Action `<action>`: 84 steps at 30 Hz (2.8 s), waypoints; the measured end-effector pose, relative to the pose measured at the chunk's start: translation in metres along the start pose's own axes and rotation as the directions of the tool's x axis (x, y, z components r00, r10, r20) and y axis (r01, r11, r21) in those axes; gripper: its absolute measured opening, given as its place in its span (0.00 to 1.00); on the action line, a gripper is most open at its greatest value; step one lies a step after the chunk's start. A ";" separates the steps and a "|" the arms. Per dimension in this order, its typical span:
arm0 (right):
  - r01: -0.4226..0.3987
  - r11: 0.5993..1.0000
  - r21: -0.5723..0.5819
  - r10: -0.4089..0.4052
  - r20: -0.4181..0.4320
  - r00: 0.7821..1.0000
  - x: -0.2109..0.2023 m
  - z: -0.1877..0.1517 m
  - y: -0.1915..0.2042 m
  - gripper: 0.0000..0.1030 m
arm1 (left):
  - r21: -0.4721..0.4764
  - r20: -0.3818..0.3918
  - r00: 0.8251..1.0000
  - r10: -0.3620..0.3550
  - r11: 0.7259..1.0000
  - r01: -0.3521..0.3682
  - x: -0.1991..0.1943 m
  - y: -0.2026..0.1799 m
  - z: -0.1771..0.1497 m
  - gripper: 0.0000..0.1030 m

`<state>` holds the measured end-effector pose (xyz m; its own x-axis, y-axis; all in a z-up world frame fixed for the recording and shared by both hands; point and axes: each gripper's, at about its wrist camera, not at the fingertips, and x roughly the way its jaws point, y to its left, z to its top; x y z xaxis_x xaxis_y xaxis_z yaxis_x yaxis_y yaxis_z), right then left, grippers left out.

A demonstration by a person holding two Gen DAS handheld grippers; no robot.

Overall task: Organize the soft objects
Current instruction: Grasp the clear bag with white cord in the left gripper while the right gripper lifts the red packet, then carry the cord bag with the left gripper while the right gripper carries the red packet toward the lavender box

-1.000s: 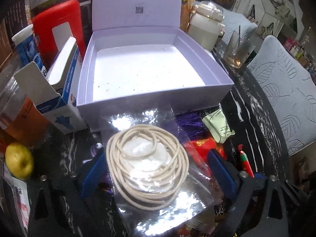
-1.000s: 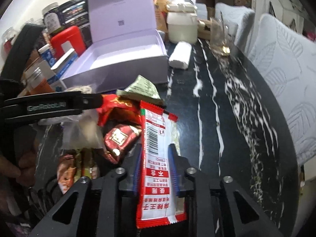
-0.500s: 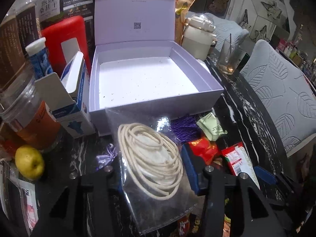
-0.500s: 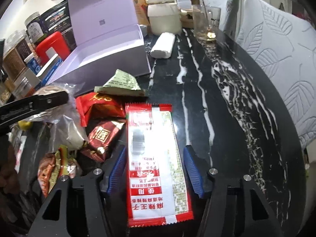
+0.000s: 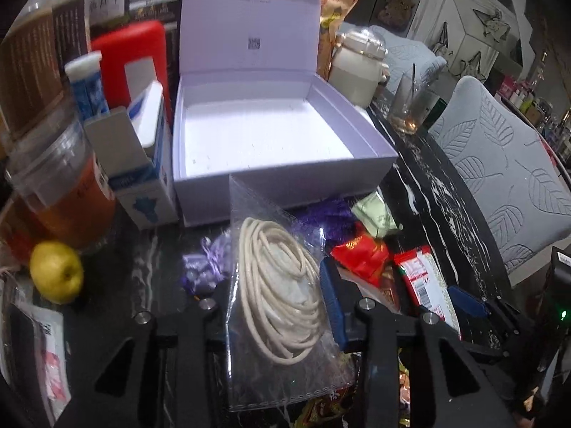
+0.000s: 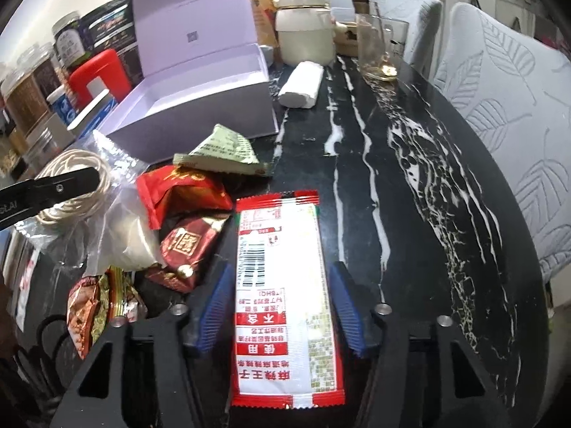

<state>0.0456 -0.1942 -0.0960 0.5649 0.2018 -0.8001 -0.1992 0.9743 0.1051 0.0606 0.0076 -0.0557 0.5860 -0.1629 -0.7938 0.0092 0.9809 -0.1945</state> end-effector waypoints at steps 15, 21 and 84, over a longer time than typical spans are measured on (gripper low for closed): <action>0.046 0.999 -0.010 -0.046 0.043 0.998 -0.003 -0.002 0.002 0.41 | 0.043 0.073 0.997 -0.019 0.999 0.016 -0.022 -0.004 -0.006 0.18; 0.032 0.999 0.024 -0.034 0.065 0.997 -0.019 -0.003 -0.004 0.40 | 0.044 0.096 0.995 -0.034 0.999 0.030 -0.032 -0.005 -0.006 0.17; -0.113 0.963 -0.246 0.201 0.371 0.906 -0.108 0.102 0.064 0.40 | 0.081 0.429 0.900 -0.073 0.996 0.042 -0.110 0.008 0.084 0.17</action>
<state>0.0537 -0.1431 0.0575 0.7693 0.4161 -0.4848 -0.4527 0.8905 0.0458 0.0646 0.0424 0.0786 0.8745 -0.1722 -0.4535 0.0993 0.9786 -0.1801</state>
